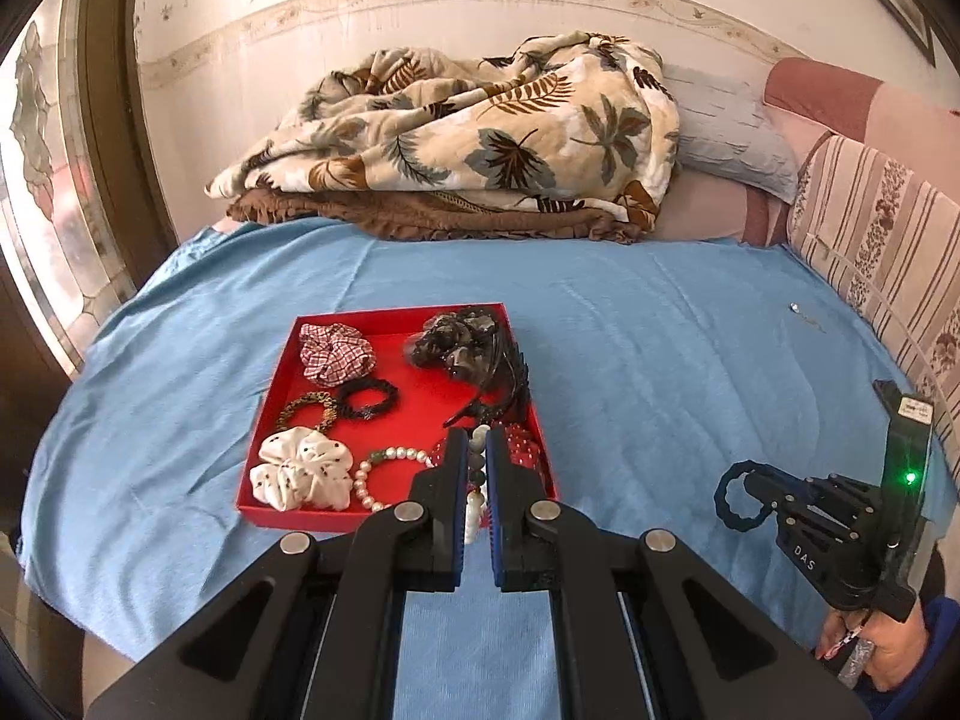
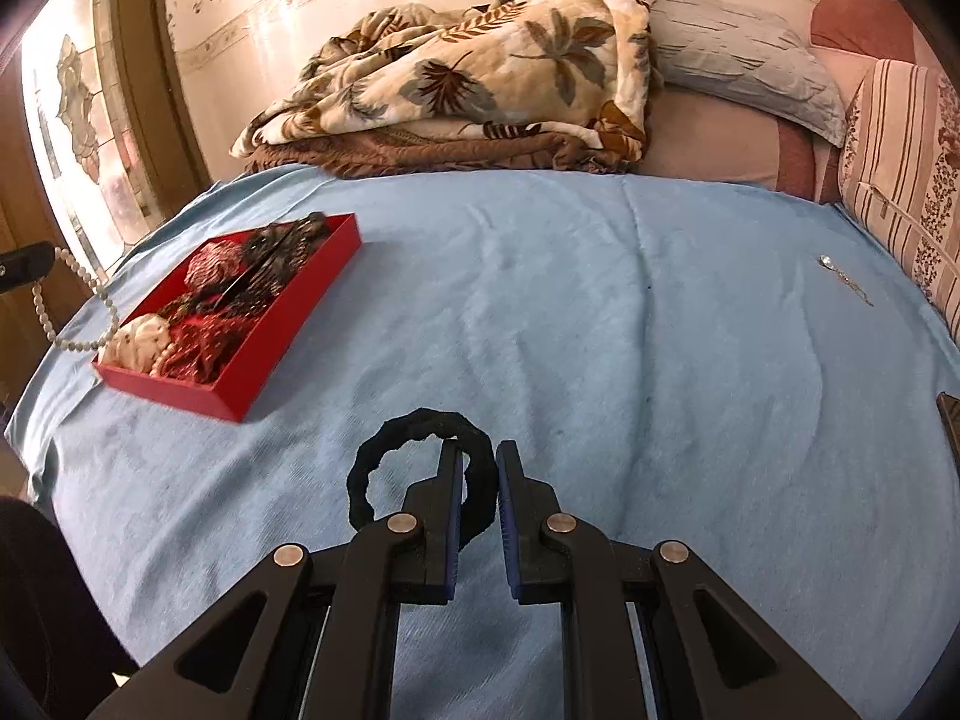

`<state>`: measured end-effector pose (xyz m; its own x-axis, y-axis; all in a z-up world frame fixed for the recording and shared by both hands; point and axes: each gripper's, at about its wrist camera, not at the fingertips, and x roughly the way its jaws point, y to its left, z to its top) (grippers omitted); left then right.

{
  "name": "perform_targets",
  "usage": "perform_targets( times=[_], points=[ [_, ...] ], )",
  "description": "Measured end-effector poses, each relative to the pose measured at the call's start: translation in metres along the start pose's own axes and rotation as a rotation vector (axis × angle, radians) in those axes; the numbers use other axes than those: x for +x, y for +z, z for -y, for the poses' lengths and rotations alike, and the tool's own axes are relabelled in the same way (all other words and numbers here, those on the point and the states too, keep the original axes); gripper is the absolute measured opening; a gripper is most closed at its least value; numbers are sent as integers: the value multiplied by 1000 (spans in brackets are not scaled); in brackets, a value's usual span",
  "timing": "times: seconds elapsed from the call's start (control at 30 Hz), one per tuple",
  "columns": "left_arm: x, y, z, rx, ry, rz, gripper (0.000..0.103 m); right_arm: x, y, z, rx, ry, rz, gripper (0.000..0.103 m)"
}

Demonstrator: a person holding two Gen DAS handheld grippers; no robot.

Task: Organize jewelry
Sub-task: 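Carry the white bead bracelet and black hair tie toward the red tray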

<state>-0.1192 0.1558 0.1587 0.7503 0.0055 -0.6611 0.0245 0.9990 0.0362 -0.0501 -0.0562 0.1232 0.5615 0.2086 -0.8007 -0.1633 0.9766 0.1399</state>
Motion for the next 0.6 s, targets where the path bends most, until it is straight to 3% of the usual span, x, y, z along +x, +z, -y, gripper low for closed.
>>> perform_targets(
  times=[0.33,0.6],
  points=[
    [-15,-16,29,80,23,20,6,-12,-13,-8,17,23,-1,13],
    [-20,-18,31,89,37,17,6,-16,-19,-14,15,33,-4,13]
  ],
)
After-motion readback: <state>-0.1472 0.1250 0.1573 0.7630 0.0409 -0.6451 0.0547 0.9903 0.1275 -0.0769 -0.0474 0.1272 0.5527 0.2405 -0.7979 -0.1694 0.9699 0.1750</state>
